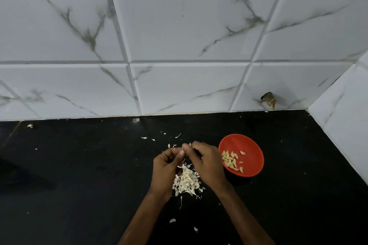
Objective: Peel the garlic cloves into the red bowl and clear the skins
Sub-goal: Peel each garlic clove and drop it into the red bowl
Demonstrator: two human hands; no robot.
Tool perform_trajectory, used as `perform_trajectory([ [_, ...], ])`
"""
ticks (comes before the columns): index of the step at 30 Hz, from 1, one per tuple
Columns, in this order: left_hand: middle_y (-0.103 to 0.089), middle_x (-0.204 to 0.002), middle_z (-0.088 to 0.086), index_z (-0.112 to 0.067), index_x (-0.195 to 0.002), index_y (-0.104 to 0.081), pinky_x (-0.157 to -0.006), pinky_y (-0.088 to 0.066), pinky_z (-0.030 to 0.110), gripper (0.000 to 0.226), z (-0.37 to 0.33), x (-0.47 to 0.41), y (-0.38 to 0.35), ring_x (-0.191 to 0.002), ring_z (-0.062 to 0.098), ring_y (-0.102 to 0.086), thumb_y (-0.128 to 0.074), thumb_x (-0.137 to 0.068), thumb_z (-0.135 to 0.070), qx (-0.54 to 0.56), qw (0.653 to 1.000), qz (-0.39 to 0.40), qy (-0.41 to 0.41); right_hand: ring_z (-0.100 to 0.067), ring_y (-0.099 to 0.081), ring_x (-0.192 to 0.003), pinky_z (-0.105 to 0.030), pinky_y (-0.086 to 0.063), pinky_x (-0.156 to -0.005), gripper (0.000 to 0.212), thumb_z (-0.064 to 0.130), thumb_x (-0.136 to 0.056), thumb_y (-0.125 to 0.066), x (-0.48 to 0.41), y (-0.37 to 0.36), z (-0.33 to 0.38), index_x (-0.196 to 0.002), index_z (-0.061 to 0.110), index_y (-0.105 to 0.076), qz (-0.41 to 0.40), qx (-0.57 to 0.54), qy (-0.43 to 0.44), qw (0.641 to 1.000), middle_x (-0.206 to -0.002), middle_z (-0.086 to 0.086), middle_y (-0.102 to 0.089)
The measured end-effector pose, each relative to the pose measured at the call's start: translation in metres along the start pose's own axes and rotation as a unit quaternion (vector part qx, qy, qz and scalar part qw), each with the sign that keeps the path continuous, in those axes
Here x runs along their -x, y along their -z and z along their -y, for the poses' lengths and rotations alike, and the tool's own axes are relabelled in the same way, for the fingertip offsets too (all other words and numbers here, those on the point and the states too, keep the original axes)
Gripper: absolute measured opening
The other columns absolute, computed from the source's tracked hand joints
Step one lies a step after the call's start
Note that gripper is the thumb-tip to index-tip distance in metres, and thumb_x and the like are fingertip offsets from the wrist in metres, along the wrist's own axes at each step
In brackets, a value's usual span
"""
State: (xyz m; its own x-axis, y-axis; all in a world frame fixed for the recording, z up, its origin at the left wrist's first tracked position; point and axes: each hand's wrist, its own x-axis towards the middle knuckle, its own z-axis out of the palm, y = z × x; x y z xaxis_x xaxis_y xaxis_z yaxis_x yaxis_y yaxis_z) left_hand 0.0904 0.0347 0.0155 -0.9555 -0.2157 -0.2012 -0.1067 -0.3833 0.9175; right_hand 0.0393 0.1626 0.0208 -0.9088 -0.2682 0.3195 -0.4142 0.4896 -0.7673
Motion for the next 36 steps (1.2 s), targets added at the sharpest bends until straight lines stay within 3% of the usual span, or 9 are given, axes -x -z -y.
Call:
perform_trajectory([
  [4,-0.075,-0.083,0.008,-0.016,-0.095,-0.078,-0.051,-0.043,0.015,0.013,-0.001,0.000,-0.002,-0.058,0.003,-0.060,-0.066,-0.094,-0.010,-0.061,0.997,0.020,-0.041,-0.015,-0.043,-0.046,-0.041,-0.037,-0.047,0.046,0.026,-0.101,-0.060,0.002,-0.007,0.004,-0.056,0.020,-0.058,-0.040,-0.154,-0.140,0.977,-0.047,0.001,-0.048],
  [7,-0.077,-0.089,0.006,-0.014,-0.099,-0.077,-0.069,-0.053,0.018,0.015,0.000,0.000,-0.003,-0.080,0.012,-0.073,-0.068,-0.093,-0.004,-0.119,0.989,0.001,-0.091,-0.016,-0.041,-0.048,-0.042,-0.036,-0.049,0.049,0.025,-0.102,-0.057,0.002,-0.010,0.006,-0.054,0.025,-0.055,-0.037,-0.170,-0.165,0.971,-0.047,0.004,-0.045],
  [15,-0.063,-0.076,-0.003,-0.022,-0.084,-0.059,-0.066,-0.049,0.033,0.020,-0.001,-0.004,0.001,-0.072,0.012,-0.057,-0.056,-0.103,-0.018,-0.173,0.979,0.009,-0.111,-0.020,-0.052,-0.054,-0.045,-0.043,-0.052,0.046,0.034,-0.105,-0.051,0.002,-0.002,0.005,-0.070,0.005,-0.055,0.014,-0.088,0.001,0.996,-0.060,-0.005,-0.054],
  [17,-0.056,-0.071,-0.007,-0.023,-0.081,-0.054,-0.064,-0.043,0.037,0.023,0.001,-0.005,0.002,-0.068,0.012,-0.049,-0.054,-0.104,-0.020,-0.205,0.973,0.008,-0.107,-0.009,-0.045,-0.054,-0.032,-0.040,-0.050,0.041,0.033,-0.104,-0.050,0.002,0.000,0.004,-0.068,0.013,-0.047,0.005,-0.014,0.066,0.998,-0.061,0.005,-0.047],
  [20,-0.053,-0.067,-0.011,-0.020,-0.081,-0.053,-0.058,-0.039,0.025,0.026,0.002,-0.004,0.001,-0.061,0.005,-0.044,-0.049,-0.106,-0.024,-0.284,0.950,-0.002,-0.130,-0.002,-0.037,-0.054,-0.021,-0.033,-0.053,0.037,0.030,-0.104,-0.051,-0.001,-0.001,0.002,-0.070,0.021,-0.042,-0.010,-0.008,0.076,0.997,-0.063,0.012,-0.039],
  [25,-0.042,-0.060,-0.005,-0.012,-0.075,-0.057,-0.049,-0.032,0.018,0.037,-0.002,-0.004,-0.001,-0.052,0.006,-0.035,-0.047,-0.106,-0.028,-0.153,0.988,0.012,-0.032,-0.010,-0.041,-0.053,-0.033,-0.037,-0.049,0.043,0.035,-0.104,-0.051,-0.002,-0.005,-0.002,-0.067,0.014,-0.046,0.002,-0.058,0.060,0.997,-0.060,0.007,-0.043],
  [29,-0.037,-0.053,-0.006,-0.010,-0.064,-0.048,-0.048,-0.026,0.021,0.045,-0.008,-0.004,-0.003,-0.050,0.009,-0.030,-0.049,-0.106,-0.025,-0.228,0.970,-0.006,-0.081,-0.011,-0.041,-0.051,-0.039,-0.037,-0.048,0.047,0.038,-0.103,-0.052,0.001,-0.011,-0.001,-0.066,0.010,-0.050,-0.016,-0.104,-0.001,0.994,-0.057,0.002,-0.045],
  [32,-0.031,-0.054,0.000,-0.001,-0.065,-0.044,-0.047,-0.024,0.022,0.047,-0.011,-0.003,-0.003,-0.050,0.011,-0.026,-0.048,-0.106,-0.024,-0.170,0.984,-0.016,-0.042,-0.003,-0.042,-0.051,-0.026,-0.035,-0.047,0.041,0.030,-0.103,-0.054,0.005,-0.013,0.002,-0.065,0.018,-0.045,-0.026,-0.068,0.050,0.996,-0.057,0.015,-0.043],
  [36,-0.028,-0.055,0.000,-0.016,-0.060,-0.044,-0.043,-0.021,0.019,0.047,-0.010,0.001,0.000,-0.048,0.008,-0.023,-0.049,-0.104,-0.030,-0.089,0.994,-0.016,0.061,-0.004,-0.038,-0.053,-0.023,-0.036,-0.048,0.039,0.029,-0.102,-0.057,0.004,-0.011,0.000,-0.067,0.015,-0.047,-0.006,0.012,0.119,0.993,-0.063,0.014,-0.040],
])
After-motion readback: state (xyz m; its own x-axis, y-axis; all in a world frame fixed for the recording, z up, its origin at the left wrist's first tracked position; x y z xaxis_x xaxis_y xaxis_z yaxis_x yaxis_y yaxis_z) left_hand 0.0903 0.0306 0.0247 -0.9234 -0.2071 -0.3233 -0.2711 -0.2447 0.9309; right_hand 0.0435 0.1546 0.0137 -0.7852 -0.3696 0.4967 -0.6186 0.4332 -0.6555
